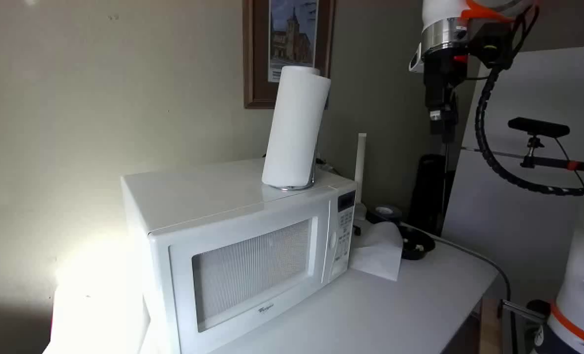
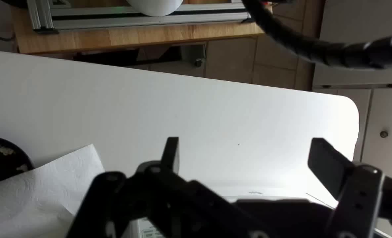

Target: Pick up the roll of kitchen paper from the silver kitchen paper rack and put it on the table

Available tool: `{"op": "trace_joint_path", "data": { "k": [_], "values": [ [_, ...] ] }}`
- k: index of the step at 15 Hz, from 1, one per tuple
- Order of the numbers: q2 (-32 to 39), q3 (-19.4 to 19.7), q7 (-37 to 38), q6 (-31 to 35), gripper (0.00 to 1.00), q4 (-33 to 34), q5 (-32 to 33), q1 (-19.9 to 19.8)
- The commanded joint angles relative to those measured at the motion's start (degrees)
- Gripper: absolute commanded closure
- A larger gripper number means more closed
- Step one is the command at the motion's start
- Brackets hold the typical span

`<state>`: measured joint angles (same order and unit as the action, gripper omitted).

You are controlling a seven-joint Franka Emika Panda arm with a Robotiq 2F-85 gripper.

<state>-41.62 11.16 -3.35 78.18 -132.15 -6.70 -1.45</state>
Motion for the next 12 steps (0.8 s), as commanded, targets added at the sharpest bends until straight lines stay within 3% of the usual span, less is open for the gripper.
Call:
{"op": "trace_joint_path", "data": {
  "k": [1, 6, 12],
  "values": [
    [0.3, -1.2, -0.9, -0.2, 0.00, 0.2, -0.6, -1.8],
    [0.3, -1.2, -0.9, -0.2, 0.00, 0.2, -0.6, -1.8],
    [0.1, -5.3, 0.0, 12.4, 0.00, 5.8, 4.6, -2.4]
  ]
}}
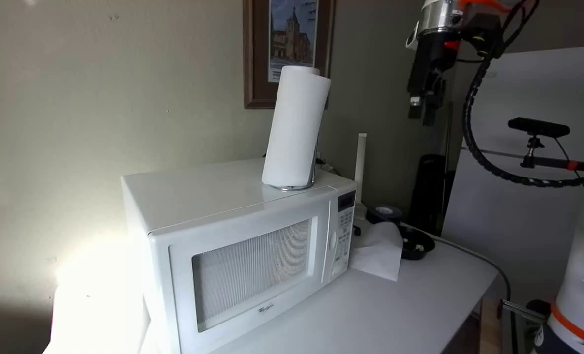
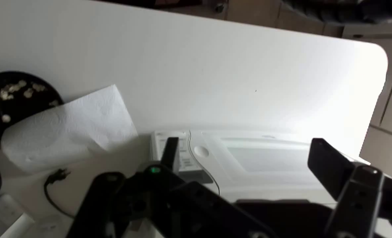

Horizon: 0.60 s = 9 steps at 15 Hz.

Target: Pick up the roll of kitchen paper from the silver kitchen paper rack and put it on the table

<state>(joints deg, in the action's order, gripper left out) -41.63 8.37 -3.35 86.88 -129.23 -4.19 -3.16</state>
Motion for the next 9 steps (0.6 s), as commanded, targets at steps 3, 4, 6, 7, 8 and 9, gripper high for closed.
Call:
{"op": "trace_joint_path", "data": {
  "k": [3, 4, 6, 7, 8, 9],
  "values": [
    [0.5, -4.4, -0.5, 11.2, 0.00, 5.0, 3.5, 0.2],
    [0.7, -5.0, -0.8, 14.1, 0.00, 5.1, 3.7, 0.6],
    [1.1, -6.1, -0.8, 19.1, 0.00, 5.7, 4.1, 1.0],
    [1.4, -6.4, -0.7, 21.4, 0.00, 6.1, 4.1, 1.3],
    [1.9, -6.6, -0.8, 23.8, 0.00, 6.5, 3.9, 1.6],
    [2.6, -6.8, -0.6, 25.6, 0.00, 7.0, 3.8, 1.7]
  ]
}}
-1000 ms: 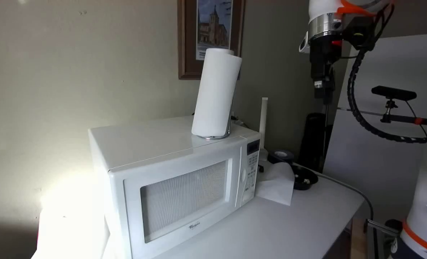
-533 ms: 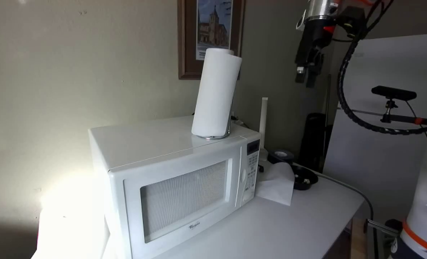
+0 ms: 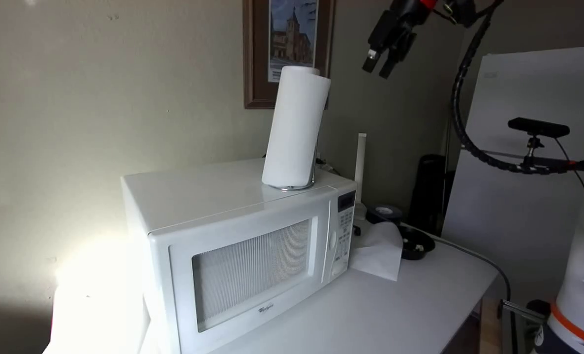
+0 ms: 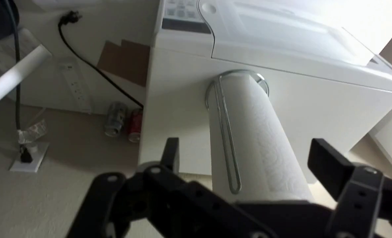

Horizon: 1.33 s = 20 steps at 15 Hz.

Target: Pick up the roll of kitchen paper from the silver kitchen paper rack and put it on the table

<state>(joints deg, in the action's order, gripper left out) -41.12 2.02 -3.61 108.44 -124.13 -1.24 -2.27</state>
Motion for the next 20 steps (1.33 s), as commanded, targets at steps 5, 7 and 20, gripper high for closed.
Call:
{"op": "trace_joint_path", "data": {
  "k": [5, 7, 20],
  "values": [
    [5.8, -0.9, 0.3, 10.8, 0.00, 5.0, 0.4, 1.2],
    [7.5, -0.9, 0.5, 12.5, 0.00, 6.4, 0.5, 1.1],
    [17.8, 0.0, 1.2, 17.2, 0.00, 12.4, -0.5, 1.0]
  ]
}}
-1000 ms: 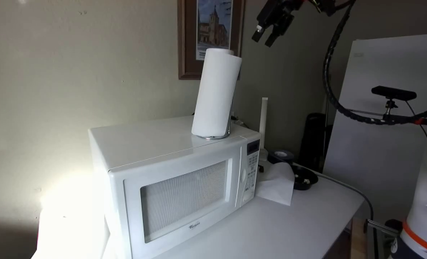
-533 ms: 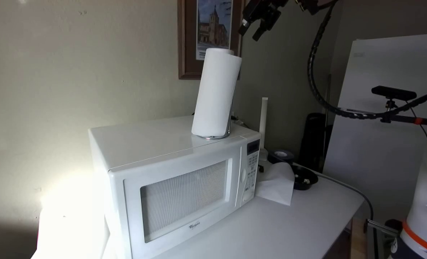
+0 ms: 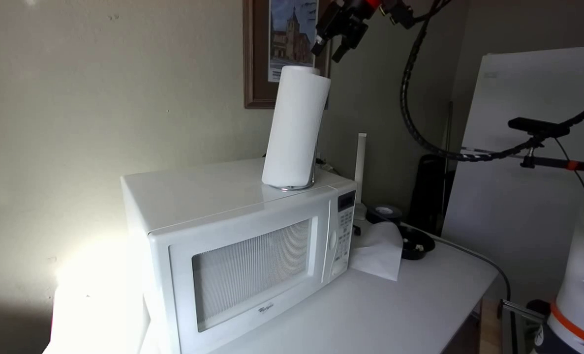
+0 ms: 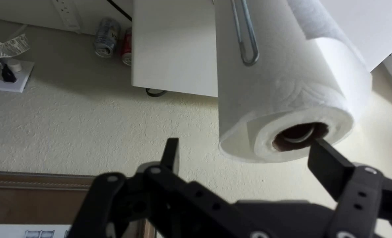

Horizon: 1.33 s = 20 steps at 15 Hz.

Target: Pick up the roll of kitchen paper from the silver kitchen paper rack and put it on the table

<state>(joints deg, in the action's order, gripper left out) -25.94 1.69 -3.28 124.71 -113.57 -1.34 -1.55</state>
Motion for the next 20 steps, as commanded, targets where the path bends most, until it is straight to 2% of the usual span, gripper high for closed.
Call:
{"op": "trace_joint_path", "data": {
  "k": [1, 12, 14, 15, 18, 20],
  "values": [
    [3.1, 0.4, 0.9, 0.9, 0.00, 2.1, -0.3, 0.2],
    [6.0, 0.5, 1.1, 0.8, 0.01, 2.9, -1.2, 0.4],
    [6.0, 0.5, 1.0, 0.7, 0.07, 3.0, -1.3, 0.5],
    [6.0, 0.6, 1.0, 0.7, 0.14, 3.1, -1.5, 0.5],
    [6.0, 0.6, 1.0, 0.7, 0.10, 3.0, -1.8, 0.6],
    [6.0, 0.6, 0.9, 0.8, 0.02, 2.9, -2.0, 0.6]
  ]
}}
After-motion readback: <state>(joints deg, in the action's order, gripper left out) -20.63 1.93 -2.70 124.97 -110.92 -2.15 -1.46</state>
